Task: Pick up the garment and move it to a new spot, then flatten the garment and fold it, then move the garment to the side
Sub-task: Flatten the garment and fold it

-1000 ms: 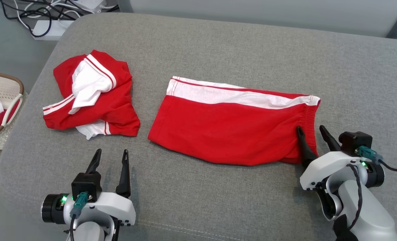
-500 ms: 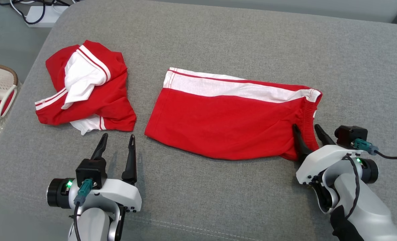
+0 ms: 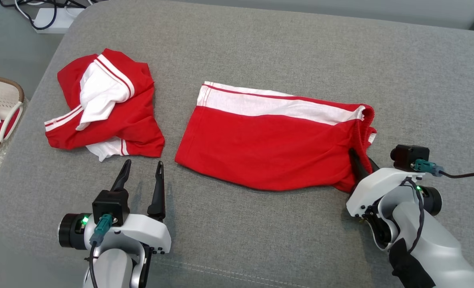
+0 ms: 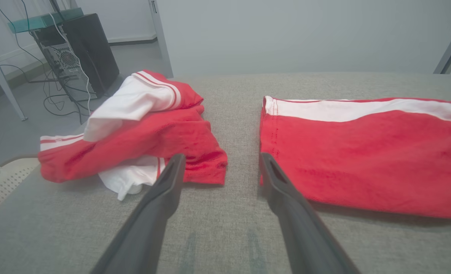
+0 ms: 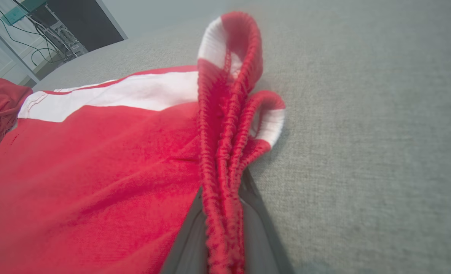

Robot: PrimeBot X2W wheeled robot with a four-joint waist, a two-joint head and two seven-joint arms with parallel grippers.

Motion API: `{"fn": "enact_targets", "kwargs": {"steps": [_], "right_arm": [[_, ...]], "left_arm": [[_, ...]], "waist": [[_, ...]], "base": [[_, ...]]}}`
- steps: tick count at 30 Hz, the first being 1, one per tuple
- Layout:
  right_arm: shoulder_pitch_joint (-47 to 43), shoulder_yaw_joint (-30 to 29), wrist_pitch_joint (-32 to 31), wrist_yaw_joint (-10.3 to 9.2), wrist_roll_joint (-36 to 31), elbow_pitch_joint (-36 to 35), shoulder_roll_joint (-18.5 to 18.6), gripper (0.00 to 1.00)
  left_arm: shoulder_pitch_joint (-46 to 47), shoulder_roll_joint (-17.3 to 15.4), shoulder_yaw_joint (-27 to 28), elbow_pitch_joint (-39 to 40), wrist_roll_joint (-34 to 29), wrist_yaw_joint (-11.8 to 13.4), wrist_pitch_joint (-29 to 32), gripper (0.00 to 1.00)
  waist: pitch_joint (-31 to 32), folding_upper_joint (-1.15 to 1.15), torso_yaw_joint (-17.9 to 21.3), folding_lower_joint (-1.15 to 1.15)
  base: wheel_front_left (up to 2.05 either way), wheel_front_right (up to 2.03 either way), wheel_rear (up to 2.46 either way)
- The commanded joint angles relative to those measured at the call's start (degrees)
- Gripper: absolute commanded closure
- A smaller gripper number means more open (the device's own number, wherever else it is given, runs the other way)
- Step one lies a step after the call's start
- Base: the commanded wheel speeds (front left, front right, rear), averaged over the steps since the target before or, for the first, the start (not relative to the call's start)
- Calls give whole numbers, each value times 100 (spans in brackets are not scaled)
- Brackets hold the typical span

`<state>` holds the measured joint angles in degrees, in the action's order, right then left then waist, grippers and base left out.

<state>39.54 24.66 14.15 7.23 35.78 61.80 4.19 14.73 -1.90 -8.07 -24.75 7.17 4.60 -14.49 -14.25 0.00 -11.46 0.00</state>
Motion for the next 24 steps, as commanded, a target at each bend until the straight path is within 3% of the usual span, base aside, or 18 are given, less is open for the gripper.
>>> {"fn": "enact_targets", "kwargs": {"steps": [1, 15, 24], "right_arm": [[-73, 108, 24, 25, 61, 18, -126, 100], [-426, -326, 84, 25, 8, -569, 366, 100], [-343, -544, 85, 25, -266, -596, 919, 100]], "left_arm": [[161, -99, 185, 117, 46, 27, -51, 0], [63, -98, 140, 91, 81, -10, -51, 0], [50, -98, -24, 54, 155, 12, -51, 0]], "waist": [[29, 0, 31, 0], [414, 0, 738, 0], [446, 0, 1011, 0]], "base": [[0, 0, 0], [0, 0, 0], [0, 0, 0]]}}
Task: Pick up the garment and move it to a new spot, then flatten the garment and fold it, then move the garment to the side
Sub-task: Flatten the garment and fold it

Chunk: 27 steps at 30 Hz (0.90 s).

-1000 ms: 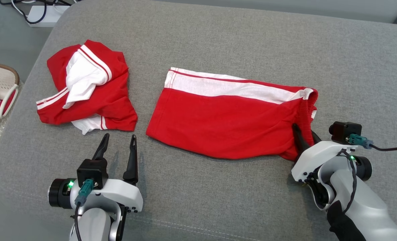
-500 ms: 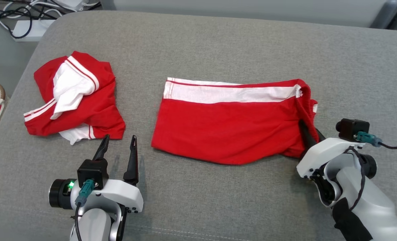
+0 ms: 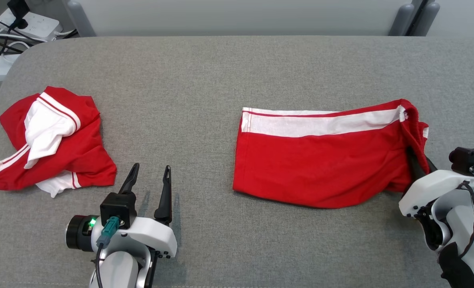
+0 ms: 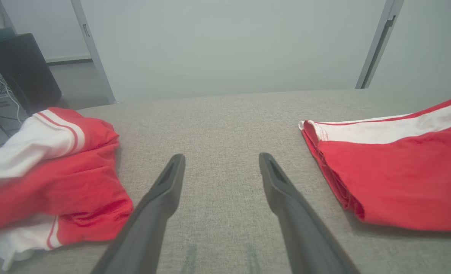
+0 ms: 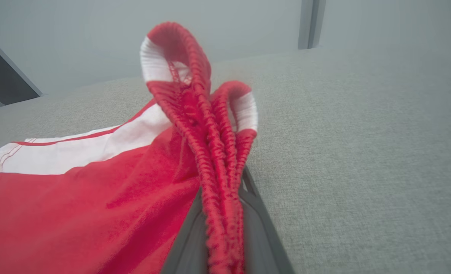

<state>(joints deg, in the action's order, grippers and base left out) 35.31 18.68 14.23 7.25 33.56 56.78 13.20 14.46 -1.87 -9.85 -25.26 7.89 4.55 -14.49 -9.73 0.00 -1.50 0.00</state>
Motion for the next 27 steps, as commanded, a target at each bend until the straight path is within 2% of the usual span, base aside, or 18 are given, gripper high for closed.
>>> {"fn": "enact_targets", "kwargs": {"steps": [1, 6, 9, 10, 11, 16, 20, 26, 27], "right_arm": [[106, 51, 76, 24, -46, -103, 34, 100], [165, 260, 76, 24, 117, -330, -89, 100], [176, 642, -79, 24, 451, -724, -265, 100], [163, 946, -258, 24, 737, -1054, -342, 100], [163, 946, -258, 24, 737, -1054, -342, 100], [164, 1672, -646, 24, 1285, -1672, -365, 100], [264, 2012, -703, 24, 1472, -1708, -371, 100], [491, 2296, -589, 24, 1617, -1278, -443, 100], [522, 2315, -575, 24, 1637, -1196, -453, 84]], "left_arm": [[79, -101, 138, 104, 91, 23, -51, 0], [90, -101, 78, 94, 125, 15, -51, 0], [76, -101, 40, 76, 145, 13, -51, 0], [69, -101, 1, 57, 158, 8, -51, 0], [69, -101, 1, 57, 158, 8, -51, 0], [39, -101, -109, 55, 228, 4, -51, 0], [45, -101, -226, 50, 303, 6, -51, 0], [46, -101, -350, 83, 414, 40, -51, 0], [48, -101, -363, 89, 436, 47, -51, 0]], "waist": [[-6, 0, 21, 0], [-2, 0, -5, 0], [4, 0, -47, 0], [13, 0, -99, 0], [13, 0, -99, 0], [30, 0, -279, 0], [18, 0, -486, 0], [-80, 0, -861, 0], [-99, 0, -907, 0]], "base": [[0, 0, 0], [0, 0, 0], [0, 0, 0], [0, 0, 0], [0, 0, 0], [0, 0, 0], [0, 0, 0], [0, 0, 0], [0, 0, 0]]}}
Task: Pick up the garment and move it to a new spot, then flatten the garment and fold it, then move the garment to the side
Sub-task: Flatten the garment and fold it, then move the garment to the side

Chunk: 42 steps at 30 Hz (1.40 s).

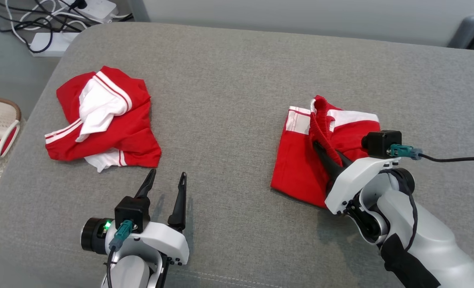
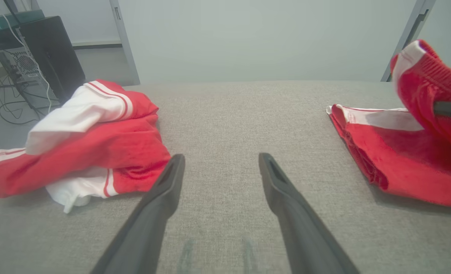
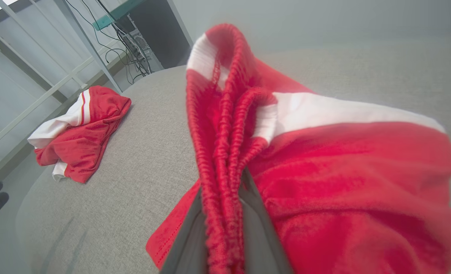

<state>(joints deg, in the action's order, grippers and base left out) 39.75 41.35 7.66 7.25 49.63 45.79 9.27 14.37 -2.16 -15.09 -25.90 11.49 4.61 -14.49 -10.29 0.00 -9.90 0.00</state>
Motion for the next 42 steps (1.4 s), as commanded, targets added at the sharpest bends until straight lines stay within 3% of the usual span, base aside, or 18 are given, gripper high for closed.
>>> {"fn": "enact_targets", "kwargs": {"steps": [1, 2, 11, 20, 30, 42], "right_arm": [[115, 85, 98, 24, 21, -10, -64, 56], [150, 112, 133, 24, 24, 53, -78, 1], [497, 129, 573, 24, 295, -131, -93, 0], [195, -1026, 731, 24, 177, -689, 445, 0], [-690, -1256, 732, 24, 257, -408, 321, 0], [-701, -1251, 733, 24, 848, -4, 167, 0]], "left_arm": [[63, -72, 149, 156, 92, 45, -51, 0], [69, -72, 144, 161, 108, 53, -51, 0], [75, -72, 217, 287, 101, 156, -51, 0], [77, -72, 257, 386, 41, 162, -51, 0], [119, -72, 207, 368, 42, 114, -51, 0], [163, -72, 266, 352, -13, 56, -51, 0]], "waist": [[-61, 0, -105, 0], [-81, 0, -134, 0], [-77, 0, -14, 0], [-6, 0, 397, 0], [-93, 0, 427, 0], [-292, 0, 201, 0]], "base": [[0, 0, 0], [0, 0, 0], [0, 0, 0], [0, 0, 0], [0, 0, 0], [0, 0, 0]]}}
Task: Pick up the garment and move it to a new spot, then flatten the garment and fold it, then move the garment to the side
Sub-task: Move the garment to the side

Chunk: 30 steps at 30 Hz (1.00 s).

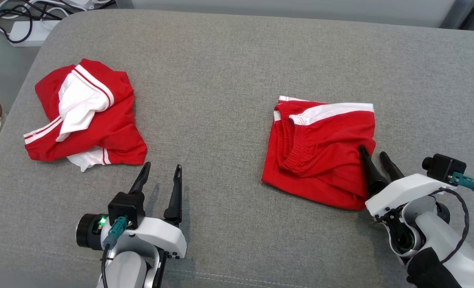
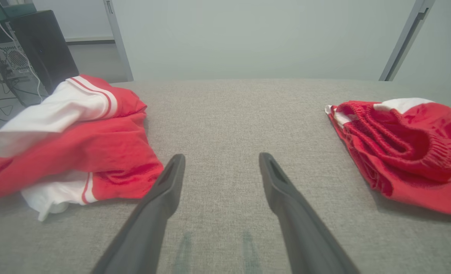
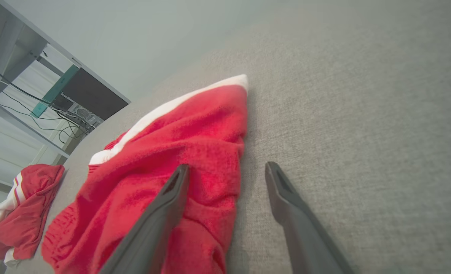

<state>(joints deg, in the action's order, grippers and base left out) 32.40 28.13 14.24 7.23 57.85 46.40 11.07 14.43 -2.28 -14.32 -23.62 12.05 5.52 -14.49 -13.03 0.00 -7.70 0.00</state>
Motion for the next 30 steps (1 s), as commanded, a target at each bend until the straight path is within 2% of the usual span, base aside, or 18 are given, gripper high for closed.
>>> {"fn": "enact_targets", "kwargs": {"steps": [1, 10, 11, 12, 13, 14, 15, 21, 30], "right_arm": [[48, 107, 75, 25, 76, -25, -19, 0], [231, 617, 0, 25, 573, 2, -48, 0], [256, 676, -18, 25, 630, 1, -47, 3], [286, 745, -38, 25, 675, -1, -42, 19], [315, 814, -46, 25, 705, 6, -31, 53], [338, 874, -60, 25, 753, 11, -27, 73], [360, 941, -77, 25, 796, 4, -20, 98], [411, 1229, -55, 25, 1081, -119, 99, 100], [329, 1328, 68, 25, 957, -165, 341, 100]], "left_arm": [[160, -60, 191, 127, -69, -39, -51, 0], [223, -60, 189, 143, -51, -46, -51, 0], [234, -60, 186, 143, -49, -48, -51, 0], [246, -60, 179, 142, -47, -50, -51, 0], [257, -60, 170, 139, -43, -51, -51, 0], [267, -60, 160, 137, -37, -50, -51, 0], [275, -60, 150, 133, -29, -44, -51, 0], [270, -60, 151, 92, 8, -24, -51, 0], [128, -60, 199, 91, 55, -5, -51, 0]], "waist": [[-33, 0, -32, 0], [-159, 0, -121, 0], [-175, 0, -132, 0], [-186, 0, -145, 0], [-194, 0, -159, 0], [-200, 0, -174, 0], [-203, 0, -190, 0], [-154, 0, -263, 0], [172, 0, -135, 0]], "base": [[0, 0, 0], [0, 0, 0], [0, 0, 0], [0, 0, 0], [0, 0, 0], [0, 0, 0], [0, 0, 0], [0, 0, 0], [0, 0, 0]]}}
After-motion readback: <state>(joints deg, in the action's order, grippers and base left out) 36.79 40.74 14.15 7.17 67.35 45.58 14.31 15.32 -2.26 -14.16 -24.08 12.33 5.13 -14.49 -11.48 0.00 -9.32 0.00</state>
